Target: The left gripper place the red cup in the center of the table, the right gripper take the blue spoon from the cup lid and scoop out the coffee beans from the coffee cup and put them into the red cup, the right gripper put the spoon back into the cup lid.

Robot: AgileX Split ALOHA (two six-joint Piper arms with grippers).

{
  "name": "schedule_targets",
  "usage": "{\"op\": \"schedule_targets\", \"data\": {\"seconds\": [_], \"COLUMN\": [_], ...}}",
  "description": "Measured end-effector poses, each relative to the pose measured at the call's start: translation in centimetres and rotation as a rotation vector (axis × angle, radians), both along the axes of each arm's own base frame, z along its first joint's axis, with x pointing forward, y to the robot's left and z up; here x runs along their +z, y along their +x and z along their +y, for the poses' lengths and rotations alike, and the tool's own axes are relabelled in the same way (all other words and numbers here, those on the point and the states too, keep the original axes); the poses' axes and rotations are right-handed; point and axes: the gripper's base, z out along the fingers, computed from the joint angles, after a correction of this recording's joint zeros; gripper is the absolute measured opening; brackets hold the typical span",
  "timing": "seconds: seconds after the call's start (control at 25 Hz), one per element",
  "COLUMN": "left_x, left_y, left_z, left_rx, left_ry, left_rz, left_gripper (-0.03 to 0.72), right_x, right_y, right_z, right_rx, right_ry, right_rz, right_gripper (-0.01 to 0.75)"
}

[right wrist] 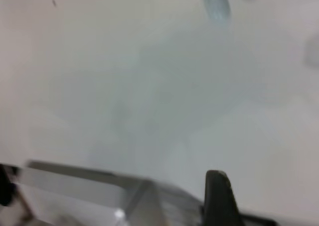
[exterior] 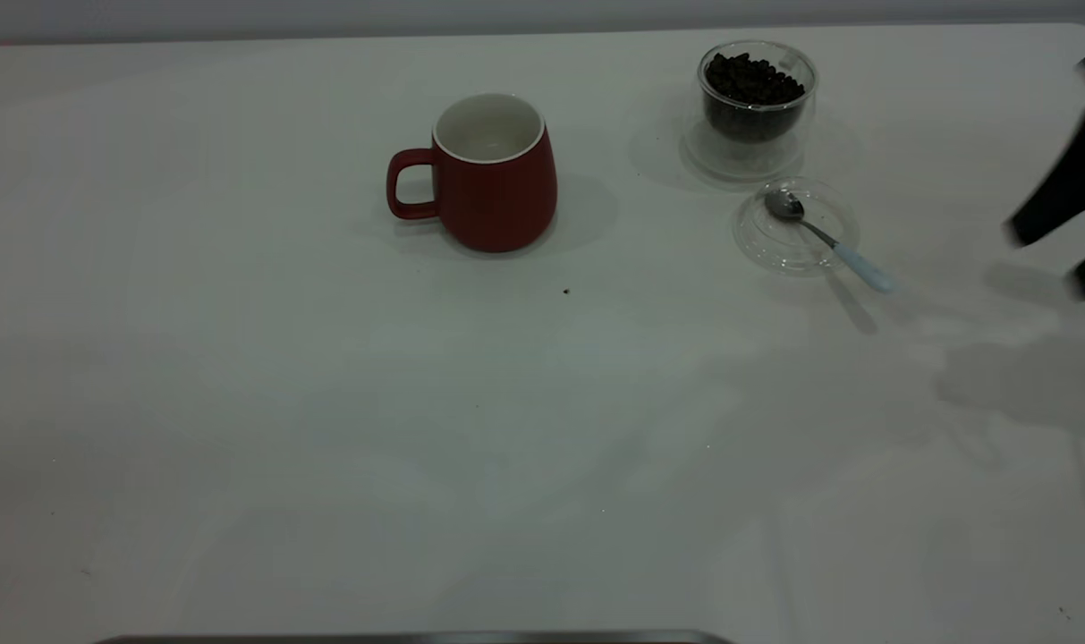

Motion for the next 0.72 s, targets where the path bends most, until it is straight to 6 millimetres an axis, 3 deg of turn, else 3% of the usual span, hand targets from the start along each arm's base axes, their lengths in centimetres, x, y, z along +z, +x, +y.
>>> {"op": "schedule_targets", "data": {"seconds": [0.32, 0.48, 0.72], "left_x": [0.0, 0.0, 0.0], "left_y": [0.0, 0.0, 0.0], "left_z": [0.0, 0.0, 0.0], "left_rx": [0.000, 0.000, 0.001], "left_ry": [0.000, 0.000, -0.001], "left_rz": [0.000, 0.000, 0.000], "left_gripper": [0.587, 0.587, 0.587], "right_x": [11.3, 15.4, 19.4], "right_y": [-5.2, -9.0, -15.3], "right_z": [-0.7, -0.5, 0.2], "right_rx": [0.088, 0.085, 0.081], "right_ry": [-0.215, -0.311, -0.438], "right_rz": [-0.023, -0.112, -0.318], "right_gripper": [0.521, 0.521, 0.507]}}
